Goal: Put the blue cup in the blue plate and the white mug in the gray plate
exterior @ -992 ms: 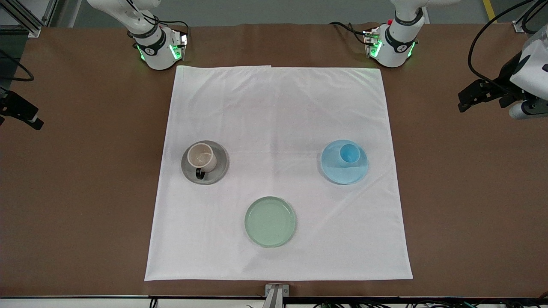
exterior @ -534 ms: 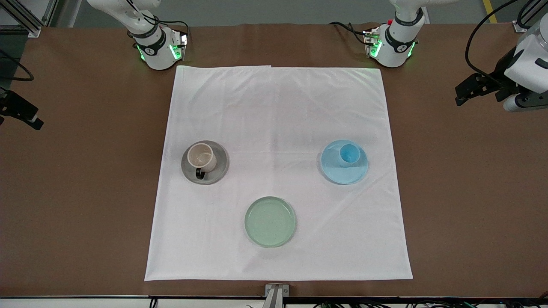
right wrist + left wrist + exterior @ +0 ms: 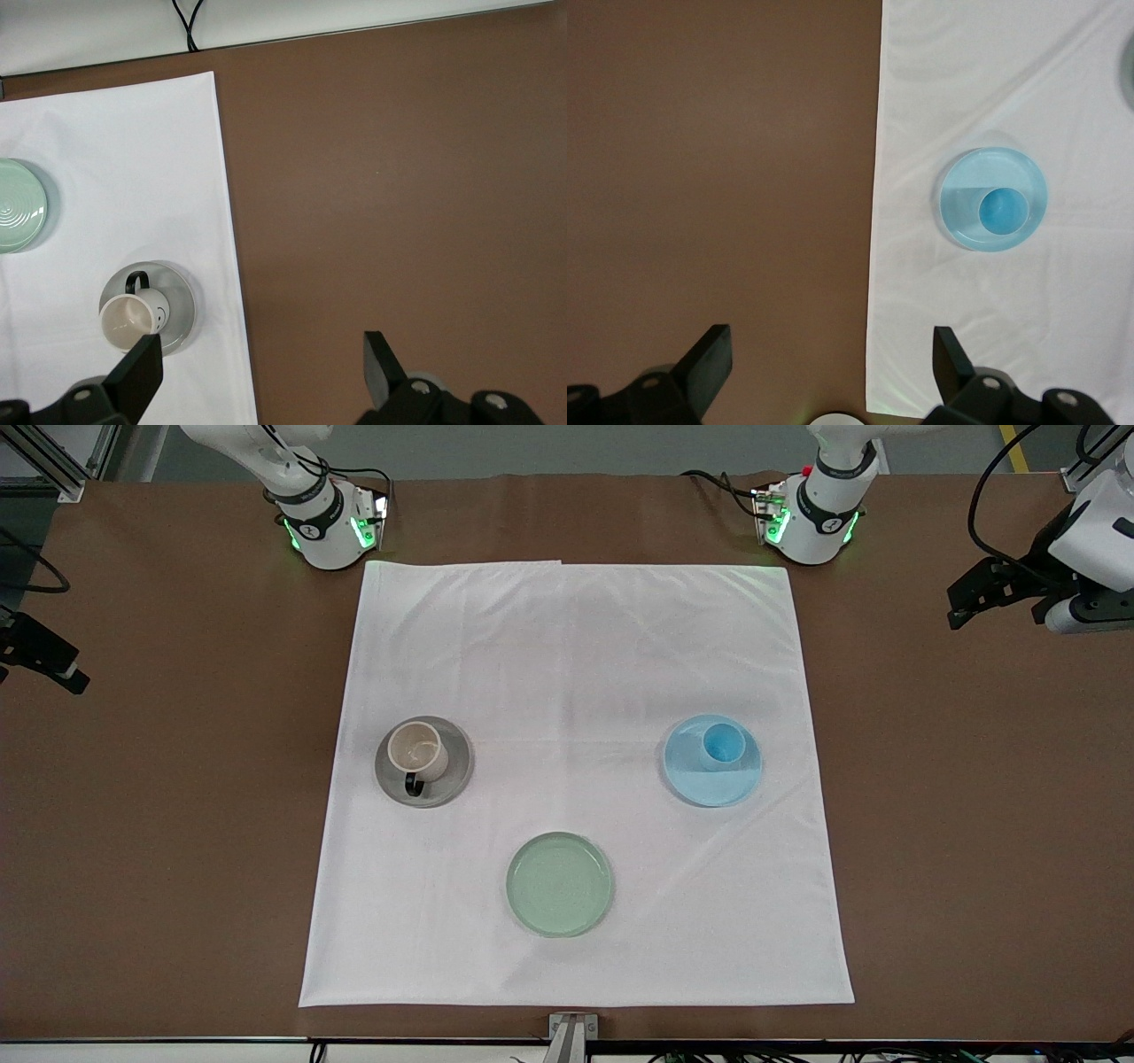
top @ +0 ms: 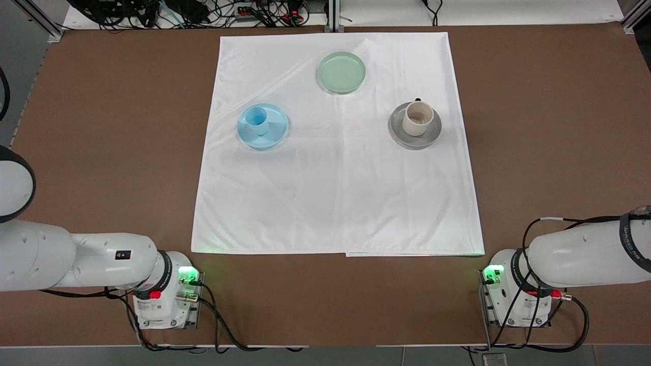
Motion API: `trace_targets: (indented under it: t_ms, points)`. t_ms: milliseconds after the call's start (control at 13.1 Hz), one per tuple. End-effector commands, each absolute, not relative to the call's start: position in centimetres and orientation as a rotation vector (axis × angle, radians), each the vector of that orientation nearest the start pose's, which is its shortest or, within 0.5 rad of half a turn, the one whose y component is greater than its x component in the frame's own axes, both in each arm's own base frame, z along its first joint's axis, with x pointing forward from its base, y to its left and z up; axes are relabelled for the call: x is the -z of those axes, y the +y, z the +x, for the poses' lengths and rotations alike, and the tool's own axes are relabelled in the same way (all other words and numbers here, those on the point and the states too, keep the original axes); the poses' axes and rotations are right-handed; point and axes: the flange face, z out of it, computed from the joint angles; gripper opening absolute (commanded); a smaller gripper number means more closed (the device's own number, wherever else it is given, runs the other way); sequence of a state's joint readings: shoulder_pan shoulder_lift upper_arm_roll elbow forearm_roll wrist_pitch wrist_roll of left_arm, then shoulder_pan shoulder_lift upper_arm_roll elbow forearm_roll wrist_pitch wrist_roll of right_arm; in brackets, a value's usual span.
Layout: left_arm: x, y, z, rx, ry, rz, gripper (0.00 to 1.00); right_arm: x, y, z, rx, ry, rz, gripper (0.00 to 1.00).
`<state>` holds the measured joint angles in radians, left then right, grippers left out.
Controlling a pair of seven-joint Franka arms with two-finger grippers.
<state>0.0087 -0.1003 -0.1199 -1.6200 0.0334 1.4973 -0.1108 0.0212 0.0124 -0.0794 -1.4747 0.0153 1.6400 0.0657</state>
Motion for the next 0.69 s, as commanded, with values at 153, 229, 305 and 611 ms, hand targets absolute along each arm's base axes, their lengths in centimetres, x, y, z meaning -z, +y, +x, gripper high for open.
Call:
trace_targets:
  t_ms: [153,229,305,611]
  points:
    - [-65.6,-5.3,50.9,0.002,0.055,-3.118,1.0,-67.4,-3.5,56.6,0.241,0.184,-3.124,1.0]
    - [-65.5,-5.3,51.0,-0.003,0.053,-3.12,1.0,-67.3,-3.5,56.6,0.238,0.184,-3.125,1.0]
    - [-65.5,-5.4,51.0,-0.001,0.053,-3.122,1.0,-67.4,-3.5,56.6,0.241,0.184,-3.124,1.0]
    - [-65.1,-6.2,52.0,-0.007,0.044,-3.122,1.0,-67.4,-3.4,56.6,0.241,0.18,-3.125,1.0]
